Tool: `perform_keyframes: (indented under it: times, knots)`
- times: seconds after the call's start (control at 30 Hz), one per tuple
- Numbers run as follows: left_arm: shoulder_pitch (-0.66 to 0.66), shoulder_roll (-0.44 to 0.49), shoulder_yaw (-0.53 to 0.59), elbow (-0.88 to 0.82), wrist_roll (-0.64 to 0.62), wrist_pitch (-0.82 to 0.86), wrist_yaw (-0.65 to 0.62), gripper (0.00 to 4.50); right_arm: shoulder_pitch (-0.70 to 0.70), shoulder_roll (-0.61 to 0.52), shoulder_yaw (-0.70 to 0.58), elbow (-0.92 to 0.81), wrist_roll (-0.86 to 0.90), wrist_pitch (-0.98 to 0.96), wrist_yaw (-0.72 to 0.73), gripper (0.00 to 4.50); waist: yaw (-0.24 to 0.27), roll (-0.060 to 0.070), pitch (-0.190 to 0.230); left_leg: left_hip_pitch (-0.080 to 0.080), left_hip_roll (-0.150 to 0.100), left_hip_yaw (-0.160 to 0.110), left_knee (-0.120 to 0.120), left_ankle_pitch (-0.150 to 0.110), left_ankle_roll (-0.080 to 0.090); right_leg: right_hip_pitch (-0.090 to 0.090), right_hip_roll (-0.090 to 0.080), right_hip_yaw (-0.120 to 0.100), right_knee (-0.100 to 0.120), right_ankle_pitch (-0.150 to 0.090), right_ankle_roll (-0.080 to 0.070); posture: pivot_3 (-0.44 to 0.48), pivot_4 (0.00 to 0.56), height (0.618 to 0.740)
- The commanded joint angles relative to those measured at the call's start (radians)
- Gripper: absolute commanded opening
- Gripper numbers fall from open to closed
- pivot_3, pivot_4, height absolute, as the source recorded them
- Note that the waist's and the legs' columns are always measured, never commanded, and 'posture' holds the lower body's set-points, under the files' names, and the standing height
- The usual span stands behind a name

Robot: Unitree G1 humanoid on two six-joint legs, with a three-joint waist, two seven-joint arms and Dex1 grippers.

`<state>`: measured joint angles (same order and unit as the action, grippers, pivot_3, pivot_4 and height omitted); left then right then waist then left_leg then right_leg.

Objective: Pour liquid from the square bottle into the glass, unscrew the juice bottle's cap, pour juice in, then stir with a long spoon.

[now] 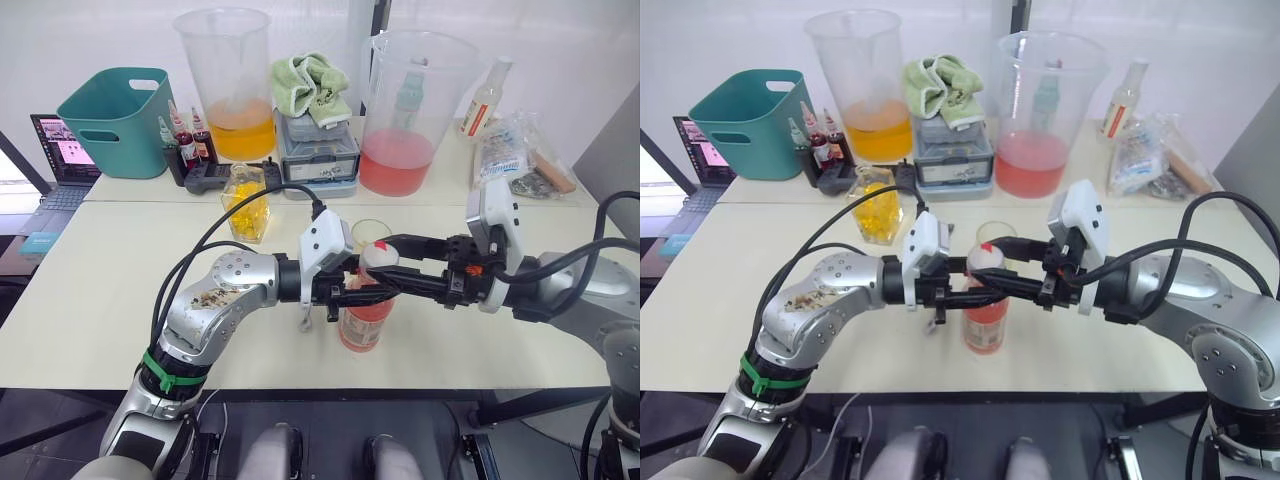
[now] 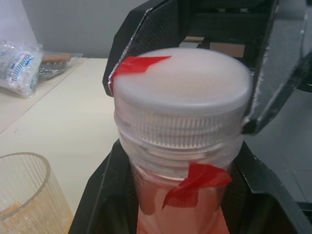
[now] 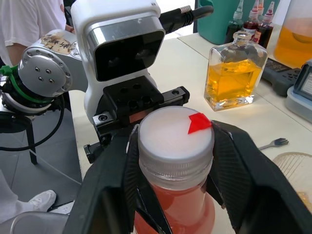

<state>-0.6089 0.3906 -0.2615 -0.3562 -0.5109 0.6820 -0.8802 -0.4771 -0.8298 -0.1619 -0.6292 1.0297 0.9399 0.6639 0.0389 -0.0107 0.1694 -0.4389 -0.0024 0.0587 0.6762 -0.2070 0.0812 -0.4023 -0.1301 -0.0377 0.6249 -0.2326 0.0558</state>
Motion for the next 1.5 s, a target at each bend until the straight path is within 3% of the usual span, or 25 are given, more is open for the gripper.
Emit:
perform_keyframes:
  times: [0.03, 0.1, 0.2, 0.43, 0.67, 0.7, 0.8, 0.87, 0.9, 1.17, 1.5]
  knots:
    - [0.021, 0.002, -0.034, -0.001, 0.006, 0.025, 0.004, 1.62, -0.032, -0.040, 0.039, 0.022, -0.041, -0.055, 0.123, 1.68, 0.000, 0.000, 0.000, 0.000, 0.000, 0.000, 0.000, 0.000, 0.000, 0.000, 0.000, 0.000, 0.000, 0.000, 0.000, 0.000, 0.150, 0.736]
    - [0.020, 0.003, -0.033, -0.001, 0.008, 0.024, 0.008, 1.62, -0.045, -0.061, 0.065, 0.052, -0.075, -0.090, 0.203, 1.68, 0.000, 0.000, 0.000, 0.000, 0.000, 0.000, 0.000, 0.000, 0.000, 0.000, 0.000, 0.000, 0.000, 0.000, 0.000, 0.000, 0.150, 0.736]
    - [0.028, 0.016, -0.024, -0.017, 0.004, 0.032, 0.010, 1.62, -0.158, -0.080, 0.176, 0.206, -0.184, -0.233, 0.480, 1.68, -0.004, 0.000, 0.000, 0.000, 0.000, 0.001, 0.001, 0.000, 0.000, 0.000, 0.001, 0.000, 0.000, 0.000, 0.000, 0.000, 0.150, 0.736]
    - [0.050, 0.046, -0.010, -0.067, -0.006, 0.058, 0.029, 1.62, -0.447, 0.024, 0.385, 0.544, -0.357, -0.404, 0.890, 1.68, -0.020, 0.000, 0.000, 0.000, 0.000, 0.000, 0.000, 0.000, 0.000, -0.001, 0.002, 0.000, 0.001, 0.000, 0.000, 0.000, 0.150, 0.736]
    - [0.074, 0.064, -0.002, -0.100, -0.019, 0.075, 0.044, 1.62, -0.567, 0.029, 0.464, 0.670, -0.343, -0.401, 0.950, 1.68, -0.027, 0.000, 0.000, 0.000, 0.000, -0.001, 0.000, 0.000, 0.000, -0.002, 0.002, 0.000, 0.002, 0.000, 0.000, 0.000, 0.150, 0.736]
    - [0.076, 0.064, -0.001, -0.100, -0.020, 0.076, 0.045, 1.62, -0.576, 0.023, 0.466, 0.675, -0.336, -0.394, 0.950, 2.70, -0.027, 0.000, 0.000, 0.000, 0.000, -0.001, -0.001, 0.000, 0.000, -0.002, 0.002, 0.000, 0.002, 0.000, 0.000, 0.000, 0.150, 0.736]
    - [0.078, 0.063, -0.006, -0.098, -0.022, 0.069, 0.042, 1.62, -0.582, 0.014, 0.439, 0.675, -0.344, -0.393, 0.950, 3.63, -0.027, 0.000, 0.000, 0.000, 0.001, -0.001, -0.001, 0.000, 0.000, -0.002, 0.002, 0.000, 0.002, 0.000, 0.000, 0.000, 0.150, 0.736]
    - [0.077, 0.059, -0.010, -0.091, -0.024, 0.062, 0.039, 1.62, -0.575, 0.001, 0.395, 0.657, -0.345, -0.365, 0.938, 4.36, -0.025, 0.000, 0.000, 0.000, 0.000, -0.001, -0.001, 0.000, 0.000, -0.002, 0.001, 0.000, 0.002, 0.000, 0.000, 0.000, 0.150, 0.736]
    - [0.077, 0.057, -0.012, -0.087, -0.025, 0.059, 0.038, 1.62, -0.566, -0.012, 0.375, 0.642, -0.340, -0.348, 0.928, 4.47, -0.025, 0.000, 0.000, 0.000, 0.000, -0.001, -0.001, 0.000, 0.000, -0.002, 0.001, 0.000, 0.002, 0.000, 0.000, 0.000, 0.150, 0.736]
    - [0.055, 0.031, -0.048, -0.034, -0.013, 0.020, 0.002, 1.62, -0.308, -0.100, 0.073, 0.344, -0.205, -0.140, 0.611, 4.47, -0.015, 0.000, 0.000, 0.000, 0.001, -0.001, -0.002, -0.001, -0.001, -0.002, -0.001, 0.000, 0.001, 0.000, -0.001, 0.000, 0.150, 0.736]
    - [0.013, 0.004, -0.074, 0.029, 0.001, -0.016, -0.054, 1.62, -0.048, 0.017, -0.103, -0.009, 0.006, 0.068, 0.071, 4.47, 0.003, 0.000, 0.000, 0.000, 0.001, -0.001, -0.001, -0.001, -0.001, -0.001, -0.003, 0.000, 0.000, 0.000, -0.001, 0.000, 0.150, 0.736]
